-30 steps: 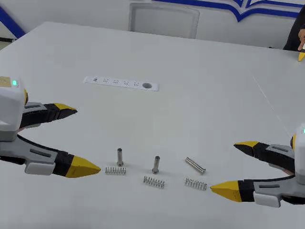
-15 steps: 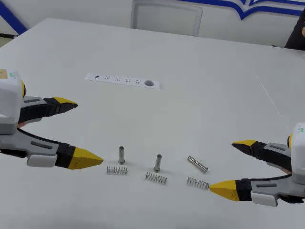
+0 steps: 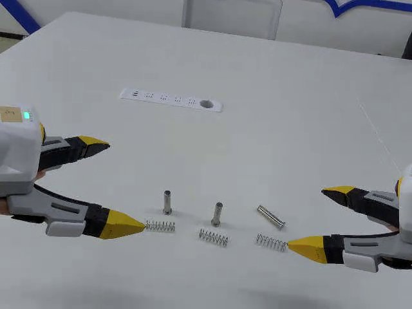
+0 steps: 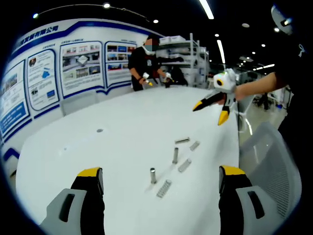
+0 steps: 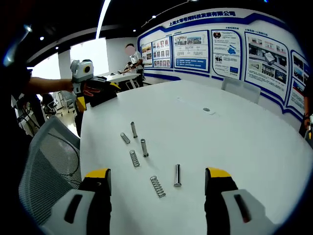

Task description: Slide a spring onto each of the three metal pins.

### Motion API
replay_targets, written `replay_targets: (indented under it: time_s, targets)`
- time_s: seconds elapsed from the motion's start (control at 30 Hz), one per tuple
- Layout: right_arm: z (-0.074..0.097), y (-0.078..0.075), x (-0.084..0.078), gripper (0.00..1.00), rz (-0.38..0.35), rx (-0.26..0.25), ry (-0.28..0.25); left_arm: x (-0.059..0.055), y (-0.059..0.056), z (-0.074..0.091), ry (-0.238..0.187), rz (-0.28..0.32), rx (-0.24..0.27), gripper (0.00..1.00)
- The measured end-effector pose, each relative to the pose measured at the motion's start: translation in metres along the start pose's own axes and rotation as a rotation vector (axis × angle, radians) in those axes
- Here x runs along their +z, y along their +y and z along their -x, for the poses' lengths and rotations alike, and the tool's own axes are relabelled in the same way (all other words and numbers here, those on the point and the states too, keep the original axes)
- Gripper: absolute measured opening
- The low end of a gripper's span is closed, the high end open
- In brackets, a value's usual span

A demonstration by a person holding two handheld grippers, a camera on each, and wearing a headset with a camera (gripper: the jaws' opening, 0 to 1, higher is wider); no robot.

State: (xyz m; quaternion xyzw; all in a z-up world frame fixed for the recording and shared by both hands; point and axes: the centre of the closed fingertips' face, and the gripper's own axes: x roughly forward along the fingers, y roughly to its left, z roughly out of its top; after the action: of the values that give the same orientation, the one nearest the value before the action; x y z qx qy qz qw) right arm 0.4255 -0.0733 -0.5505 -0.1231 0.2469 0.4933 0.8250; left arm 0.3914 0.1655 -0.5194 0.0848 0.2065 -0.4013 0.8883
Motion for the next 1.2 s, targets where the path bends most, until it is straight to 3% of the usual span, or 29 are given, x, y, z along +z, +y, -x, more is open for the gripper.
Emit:
replay_targets:
  time_s: [0.57,0.8,1.2]
  targets:
    - [-0.014,-0.005,-0.001,0.74,0.020,0.016,0.031,-0.013,-0.004,-0.007,0.022,0.029,-0.018,0.98]
    - [-0.020,-0.007,-0.001,0.72,0.019,0.027,0.048,-0.019,0.000,-0.008,0.030,0.044,-0.013,0.98]
    - [-0.036,-0.008,-0.004,0.69,0.024,0.041,0.068,-0.018,0.002,-0.007,0.018,0.060,-0.005,0.98]
